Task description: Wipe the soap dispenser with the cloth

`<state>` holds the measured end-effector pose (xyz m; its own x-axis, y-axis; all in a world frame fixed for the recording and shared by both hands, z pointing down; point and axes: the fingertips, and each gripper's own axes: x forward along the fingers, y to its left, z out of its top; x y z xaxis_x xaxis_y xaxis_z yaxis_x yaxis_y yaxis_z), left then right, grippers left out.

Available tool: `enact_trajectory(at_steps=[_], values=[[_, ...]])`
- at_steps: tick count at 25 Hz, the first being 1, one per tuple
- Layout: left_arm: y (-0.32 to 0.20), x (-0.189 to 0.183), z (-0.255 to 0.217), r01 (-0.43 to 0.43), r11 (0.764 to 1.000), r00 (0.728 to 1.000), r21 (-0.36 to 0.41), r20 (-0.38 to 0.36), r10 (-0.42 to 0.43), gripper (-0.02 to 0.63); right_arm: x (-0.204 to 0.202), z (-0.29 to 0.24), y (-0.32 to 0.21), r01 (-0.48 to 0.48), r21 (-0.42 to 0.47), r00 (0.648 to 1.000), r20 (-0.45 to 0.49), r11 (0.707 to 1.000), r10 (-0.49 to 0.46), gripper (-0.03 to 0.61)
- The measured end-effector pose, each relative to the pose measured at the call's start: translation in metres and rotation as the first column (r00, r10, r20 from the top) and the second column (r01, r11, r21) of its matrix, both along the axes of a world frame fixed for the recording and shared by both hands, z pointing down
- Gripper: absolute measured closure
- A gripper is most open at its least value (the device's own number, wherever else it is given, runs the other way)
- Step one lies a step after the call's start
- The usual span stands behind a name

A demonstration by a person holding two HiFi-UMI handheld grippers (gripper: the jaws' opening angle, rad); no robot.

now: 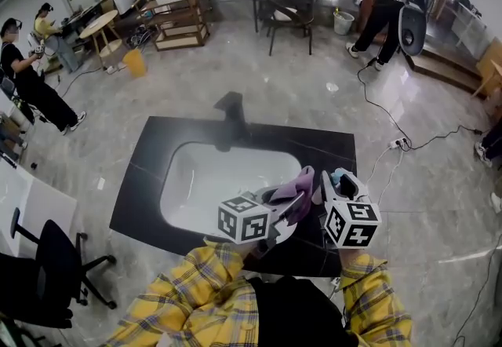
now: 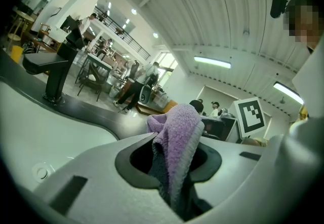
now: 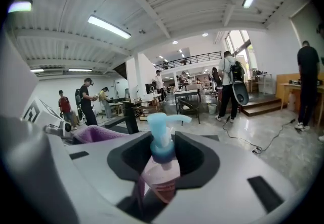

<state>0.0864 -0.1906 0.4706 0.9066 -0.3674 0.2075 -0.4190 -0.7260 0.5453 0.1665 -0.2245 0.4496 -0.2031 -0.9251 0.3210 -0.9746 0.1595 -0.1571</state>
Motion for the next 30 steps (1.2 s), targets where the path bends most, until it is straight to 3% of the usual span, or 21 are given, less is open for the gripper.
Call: enact_trajectory(at_steps=[6, 9, 12, 15, 22, 30], values=[[0.002, 0.004, -0.008, -0.004, 1.000, 1.000, 0.016, -0.010, 0.004, 0.526, 0.001, 0.000, 0.000, -0.103, -0.019, 0.995, 0.001, 0.995, 0.103, 0.457], [0.003, 0.005, -0.009, -0.007, 1.000, 1.000, 0.018, -0.015, 0.008, 0.526, -0.005, 0.000, 0.000, -0.063, -0.013, 0.998, 0.020, 0.998, 0.063, 0.450], [0.004, 0.004, -0.011, -0.002, 1.000, 1.000, 0.022, -0.021, 0.002, 0.526, -0.008, -0.007, 0.005, -0.008, 0.015, 1.000, 0.019, 1.000, 0.008, 0.369], [0.003, 0.003, -0.016, 0.002, 0.999, 1.000, 0.040, -0.031, -0.001, 0.526, -0.008, -0.011, 0.012, 0.043, 0.038, 0.999, 0.005, 0.998, -0.044, 0.342], [0.005, 0.016, -0.037, -0.047, 0.991, 0.998, 0.129, -0.028, 0.051, 0.525, -0.003, -0.013, 0.029, 0.077, 0.058, 0.997, 0.020, 0.995, -0.078, 0.339], [0.011, 0.030, -0.026, -0.150, 0.986, 0.988, 0.072, -0.017, 0.151, 0.525, 0.008, -0.002, 0.043, 0.070, 0.033, 0.996, 0.056, 0.997, -0.072, 0.339]])
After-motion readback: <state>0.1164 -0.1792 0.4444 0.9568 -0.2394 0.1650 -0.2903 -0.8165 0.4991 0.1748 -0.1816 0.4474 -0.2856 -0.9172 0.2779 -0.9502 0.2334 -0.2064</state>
